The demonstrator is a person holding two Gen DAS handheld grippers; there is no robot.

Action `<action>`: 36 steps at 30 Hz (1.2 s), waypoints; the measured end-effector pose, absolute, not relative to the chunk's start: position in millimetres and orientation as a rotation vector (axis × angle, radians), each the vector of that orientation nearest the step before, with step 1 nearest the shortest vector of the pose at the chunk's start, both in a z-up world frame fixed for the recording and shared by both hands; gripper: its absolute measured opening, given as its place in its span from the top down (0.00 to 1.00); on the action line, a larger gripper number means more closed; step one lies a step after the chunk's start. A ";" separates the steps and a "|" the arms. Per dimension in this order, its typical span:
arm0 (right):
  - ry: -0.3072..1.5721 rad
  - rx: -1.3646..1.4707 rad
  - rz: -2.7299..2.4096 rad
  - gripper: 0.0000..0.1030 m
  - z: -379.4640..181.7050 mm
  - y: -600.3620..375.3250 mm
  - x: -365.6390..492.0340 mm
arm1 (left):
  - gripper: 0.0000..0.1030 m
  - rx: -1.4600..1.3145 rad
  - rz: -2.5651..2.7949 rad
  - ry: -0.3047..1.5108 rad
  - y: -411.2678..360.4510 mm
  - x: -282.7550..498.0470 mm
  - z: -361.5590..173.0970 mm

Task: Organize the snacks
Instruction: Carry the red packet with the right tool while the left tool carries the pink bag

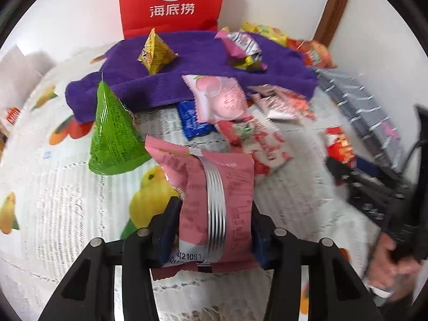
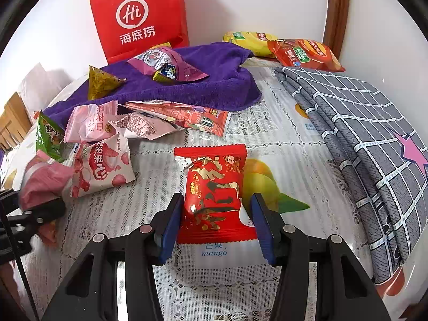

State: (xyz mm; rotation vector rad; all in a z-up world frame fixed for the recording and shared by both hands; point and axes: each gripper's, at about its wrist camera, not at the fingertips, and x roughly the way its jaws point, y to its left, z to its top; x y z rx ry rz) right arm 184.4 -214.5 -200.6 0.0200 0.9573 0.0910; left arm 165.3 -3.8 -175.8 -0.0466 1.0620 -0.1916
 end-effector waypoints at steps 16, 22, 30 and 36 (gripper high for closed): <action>0.878 0.104 0.160 0.53 -143.8 -215.4 171.5 | 0.59 -0.062 -0.228 0.937 19.5 159.4 -105.5; 0.764 0.104 0.190 0.53 -89.6 -205.3 178.1 | 0.59 -0.075 -0.223 0.909 24.7 172.7 -88.6; 0.756 0.123 0.227 0.53 -70.5 -190.0 206.6 | 0.59 -0.109 -0.185 0.868 40.6 194.7 -70.8; 0.736 0.133 0.245 0.53 -62.3 -182.8 230.5 | 0.59 -0.135 -0.157 0.858 52.4 213.3 -68.2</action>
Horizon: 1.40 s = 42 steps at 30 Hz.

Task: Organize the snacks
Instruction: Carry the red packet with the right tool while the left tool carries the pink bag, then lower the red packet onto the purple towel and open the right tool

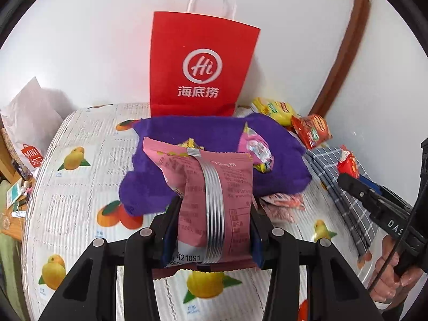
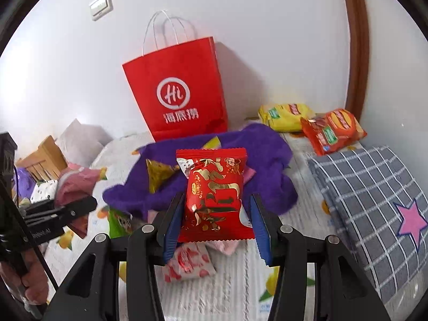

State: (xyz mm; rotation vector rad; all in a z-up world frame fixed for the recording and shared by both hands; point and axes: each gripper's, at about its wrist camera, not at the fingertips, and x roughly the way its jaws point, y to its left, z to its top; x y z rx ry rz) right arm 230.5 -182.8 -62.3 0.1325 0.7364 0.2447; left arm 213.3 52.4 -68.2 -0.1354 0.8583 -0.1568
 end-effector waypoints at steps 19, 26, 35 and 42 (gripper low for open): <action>0.788 0.232 0.239 0.53 -122.8 -180.6 333.5 | 0.59 -0.273 -0.100 0.884 69.3 284.7 -111.1; 0.764 0.210 0.235 0.53 -138.4 -178.2 336.4 | 0.59 -0.321 -0.065 0.878 71.6 294.9 -132.9; 0.749 0.240 0.268 0.53 -145.6 -176.0 337.3 | 0.59 -0.399 -0.066 0.875 87.3 297.6 -136.7; 0.744 0.280 0.280 0.54 -144.0 -179.9 336.7 | 0.59 -0.415 -0.045 0.874 93.4 297.5 -137.7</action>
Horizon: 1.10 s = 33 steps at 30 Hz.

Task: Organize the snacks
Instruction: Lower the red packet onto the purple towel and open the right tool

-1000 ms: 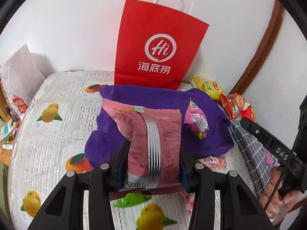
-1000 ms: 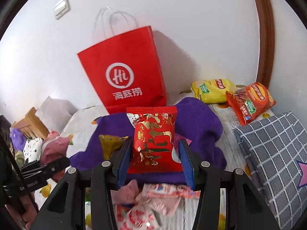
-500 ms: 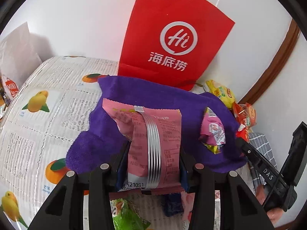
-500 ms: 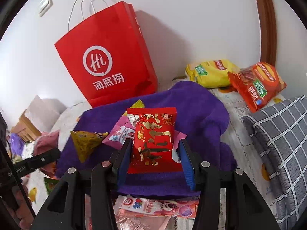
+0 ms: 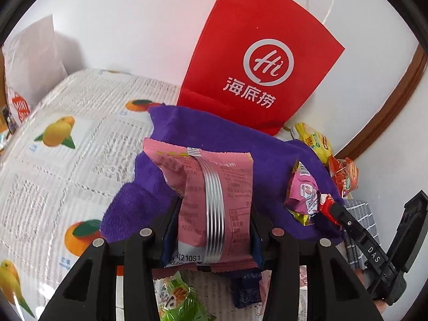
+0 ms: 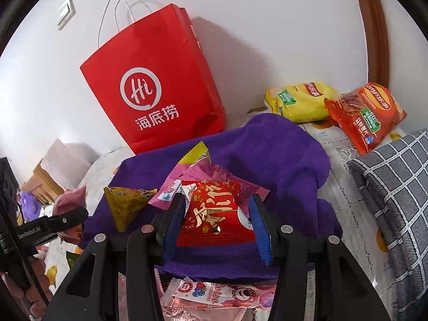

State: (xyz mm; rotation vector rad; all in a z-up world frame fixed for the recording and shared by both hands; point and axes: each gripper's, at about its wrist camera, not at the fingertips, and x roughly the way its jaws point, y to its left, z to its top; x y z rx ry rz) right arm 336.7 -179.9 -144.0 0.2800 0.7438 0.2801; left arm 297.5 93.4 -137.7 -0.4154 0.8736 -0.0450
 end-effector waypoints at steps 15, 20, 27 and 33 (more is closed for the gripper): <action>0.768 0.255 0.280 0.64 -149.6 -174.3 337.9 | 0.59 -0.409 -0.054 0.874 89.5 299.1 -138.0; 0.761 0.256 0.303 0.64 -147.1 -171.9 334.5 | 0.59 -0.425 -0.051 0.888 90.5 301.8 -142.1; 0.758 0.236 0.297 0.64 -146.1 -169.5 333.6 | 0.59 -0.438 -0.038 0.907 89.7 306.2 -148.8; 0.760 0.266 0.290 0.63 -146.1 -175.7 335.2 | 0.59 -0.445 -0.039 0.910 89.8 306.2 -150.4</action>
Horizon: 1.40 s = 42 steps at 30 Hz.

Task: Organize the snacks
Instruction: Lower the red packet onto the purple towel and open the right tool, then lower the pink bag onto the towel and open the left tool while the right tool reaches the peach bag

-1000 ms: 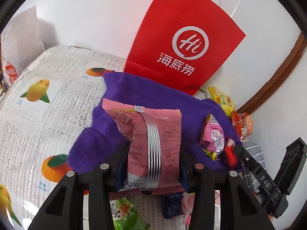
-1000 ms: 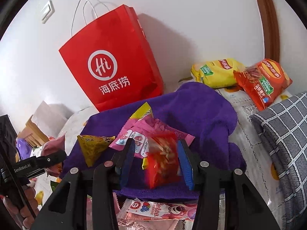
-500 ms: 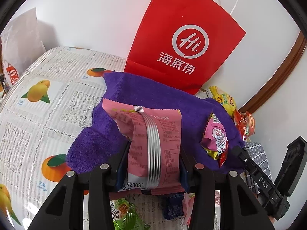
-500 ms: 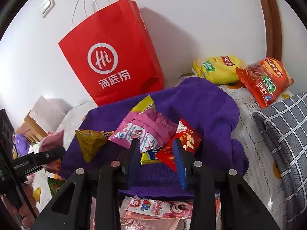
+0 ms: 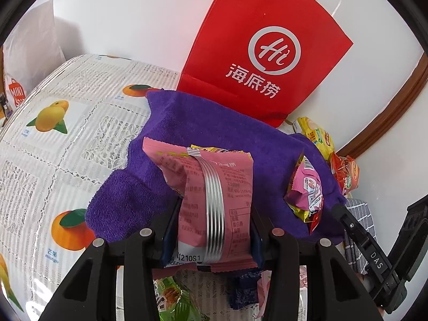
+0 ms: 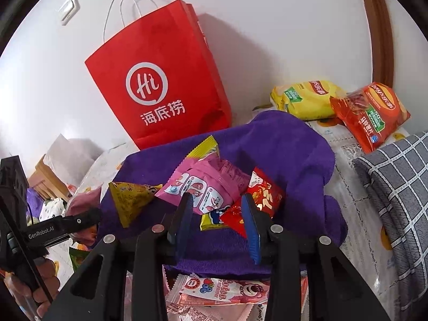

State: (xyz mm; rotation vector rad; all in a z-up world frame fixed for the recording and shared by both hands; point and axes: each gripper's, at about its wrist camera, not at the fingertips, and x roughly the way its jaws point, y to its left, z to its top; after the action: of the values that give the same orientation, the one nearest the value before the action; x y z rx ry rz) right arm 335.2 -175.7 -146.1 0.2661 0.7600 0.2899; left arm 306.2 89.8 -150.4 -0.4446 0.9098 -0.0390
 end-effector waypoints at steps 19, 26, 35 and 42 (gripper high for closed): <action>0.774 0.276 0.286 0.59 -149.2 -176.5 337.4 | 0.59 -0.496 -0.042 0.948 92.0 310.8 -163.9; 0.775 0.277 0.288 0.59 -149.4 -176.1 337.2 | 0.59 -0.497 -0.055 0.957 91.7 311.9 -164.8; 0.787 0.275 0.293 0.58 -151.3 -174.3 337.1 | 0.58 -0.535 -0.063 0.936 94.9 311.9 -165.6; 0.785 0.267 0.300 0.57 -150.6 -171.4 335.4 | 0.58 -0.577 -0.057 0.876 94.8 311.3 -164.1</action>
State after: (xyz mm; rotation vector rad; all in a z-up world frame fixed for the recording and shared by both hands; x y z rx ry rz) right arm 335.4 -171.4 -150.6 0.2671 0.7851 0.2997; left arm 311.3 94.8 -164.1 -0.5773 0.8764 -0.0570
